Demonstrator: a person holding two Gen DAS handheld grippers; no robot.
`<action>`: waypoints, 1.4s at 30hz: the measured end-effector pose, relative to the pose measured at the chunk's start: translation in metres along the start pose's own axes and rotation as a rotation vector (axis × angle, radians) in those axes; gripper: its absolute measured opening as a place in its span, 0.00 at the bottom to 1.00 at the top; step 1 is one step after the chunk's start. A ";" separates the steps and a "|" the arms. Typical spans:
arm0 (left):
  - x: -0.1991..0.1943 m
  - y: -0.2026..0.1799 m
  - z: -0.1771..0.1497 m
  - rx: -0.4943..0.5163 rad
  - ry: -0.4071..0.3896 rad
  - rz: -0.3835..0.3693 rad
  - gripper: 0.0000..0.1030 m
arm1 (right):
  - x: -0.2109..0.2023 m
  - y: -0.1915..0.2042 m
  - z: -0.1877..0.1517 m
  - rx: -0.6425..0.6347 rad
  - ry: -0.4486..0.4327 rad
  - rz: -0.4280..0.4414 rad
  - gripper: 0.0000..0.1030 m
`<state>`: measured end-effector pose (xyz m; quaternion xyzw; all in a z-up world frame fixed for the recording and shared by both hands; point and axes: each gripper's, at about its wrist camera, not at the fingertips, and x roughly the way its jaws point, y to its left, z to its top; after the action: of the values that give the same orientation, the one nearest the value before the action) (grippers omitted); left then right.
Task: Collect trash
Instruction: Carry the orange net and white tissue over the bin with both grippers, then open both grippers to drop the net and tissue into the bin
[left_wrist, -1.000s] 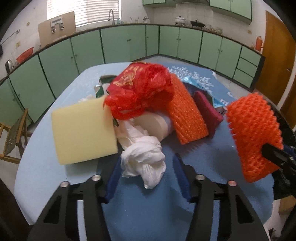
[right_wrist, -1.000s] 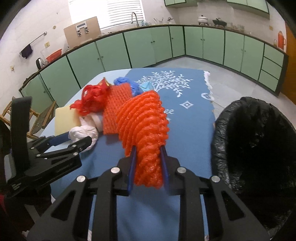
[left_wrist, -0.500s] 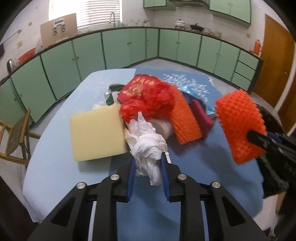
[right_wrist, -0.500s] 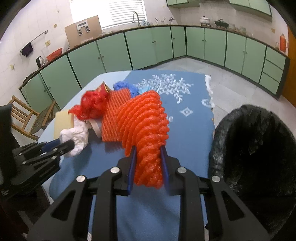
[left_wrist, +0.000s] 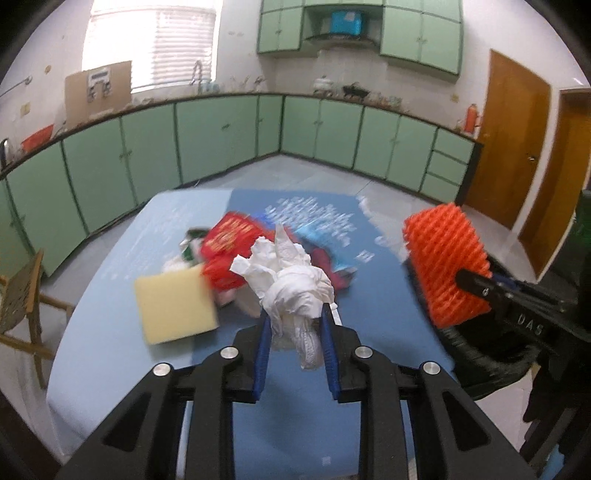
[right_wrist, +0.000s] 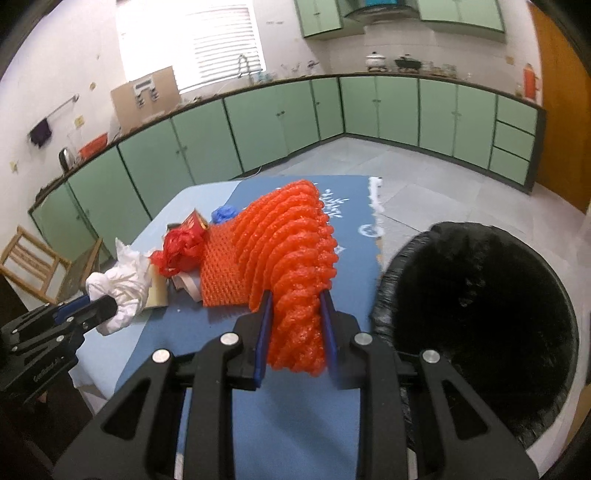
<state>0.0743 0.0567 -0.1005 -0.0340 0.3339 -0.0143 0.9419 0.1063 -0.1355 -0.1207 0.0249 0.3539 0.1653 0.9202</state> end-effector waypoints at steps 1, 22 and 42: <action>-0.002 -0.006 0.001 0.009 -0.012 -0.009 0.25 | -0.009 -0.009 0.001 0.002 -0.017 -0.017 0.23; 0.091 -0.200 0.037 0.186 0.062 -0.326 0.24 | -0.028 -0.188 -0.023 0.209 -0.039 -0.312 0.24; 0.108 -0.115 0.040 0.082 0.046 -0.169 0.63 | 0.001 -0.174 -0.019 0.199 -0.033 -0.352 0.86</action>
<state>0.1829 -0.0610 -0.1287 -0.0231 0.3503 -0.1082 0.9301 0.1438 -0.3006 -0.1636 0.0560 0.3522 -0.0342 0.9336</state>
